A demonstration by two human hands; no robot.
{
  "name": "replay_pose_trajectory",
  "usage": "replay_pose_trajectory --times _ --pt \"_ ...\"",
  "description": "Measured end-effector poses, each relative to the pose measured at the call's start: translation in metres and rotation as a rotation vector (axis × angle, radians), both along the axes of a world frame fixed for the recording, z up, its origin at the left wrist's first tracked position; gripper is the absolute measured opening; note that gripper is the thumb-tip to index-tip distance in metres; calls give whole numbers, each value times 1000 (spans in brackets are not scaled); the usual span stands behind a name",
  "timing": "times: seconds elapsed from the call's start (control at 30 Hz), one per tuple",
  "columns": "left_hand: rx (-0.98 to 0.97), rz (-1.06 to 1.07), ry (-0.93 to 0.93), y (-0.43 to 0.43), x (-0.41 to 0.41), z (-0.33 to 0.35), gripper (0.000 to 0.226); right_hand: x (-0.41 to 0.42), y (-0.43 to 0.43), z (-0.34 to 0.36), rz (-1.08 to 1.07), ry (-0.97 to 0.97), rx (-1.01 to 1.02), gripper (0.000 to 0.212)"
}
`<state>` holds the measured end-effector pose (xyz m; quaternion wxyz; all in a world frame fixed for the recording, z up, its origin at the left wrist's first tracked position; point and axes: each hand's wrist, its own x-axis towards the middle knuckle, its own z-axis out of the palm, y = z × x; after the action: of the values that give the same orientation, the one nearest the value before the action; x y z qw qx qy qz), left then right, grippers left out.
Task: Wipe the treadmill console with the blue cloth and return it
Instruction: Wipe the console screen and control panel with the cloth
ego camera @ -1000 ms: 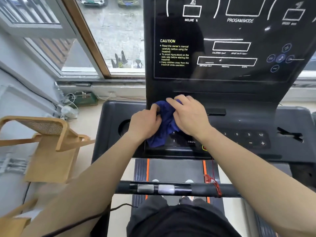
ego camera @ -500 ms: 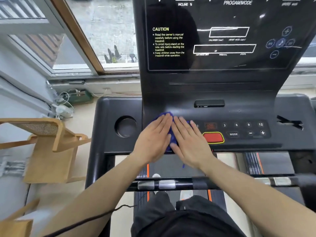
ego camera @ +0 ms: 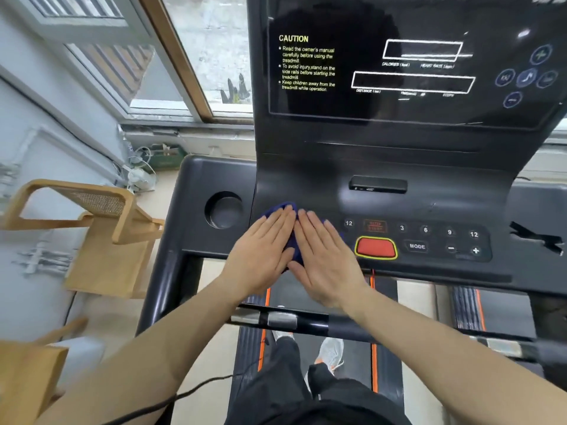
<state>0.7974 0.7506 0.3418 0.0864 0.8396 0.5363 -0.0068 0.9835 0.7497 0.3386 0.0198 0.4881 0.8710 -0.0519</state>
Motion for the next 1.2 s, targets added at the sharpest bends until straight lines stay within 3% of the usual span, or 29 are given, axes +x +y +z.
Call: replay_pose_trajectory --times 0.1,0.2,0.37,0.47,0.73,0.97,1.2 --pt "57 126 13 28 2 2 64 -3 47 9 75 10 0 72" --pt "64 202 27 56 25 6 64 10 72 13 -28 4 -5 69" --pt "46 11 24 39 62 2 63 41 17 9 -224 72 20 68" --pt "25 -95 22 10 47 0 63 37 -17 7 -170 67 -2 74" --pt "60 141 -2 22 14 -2 63 1 35 8 -11 93 -40 69" --pt "30 13 15 56 64 5 61 38 31 13 -261 73 -5 72" --pt "54 -43 27 7 34 -5 65 39 -9 6 -63 18 51 58"
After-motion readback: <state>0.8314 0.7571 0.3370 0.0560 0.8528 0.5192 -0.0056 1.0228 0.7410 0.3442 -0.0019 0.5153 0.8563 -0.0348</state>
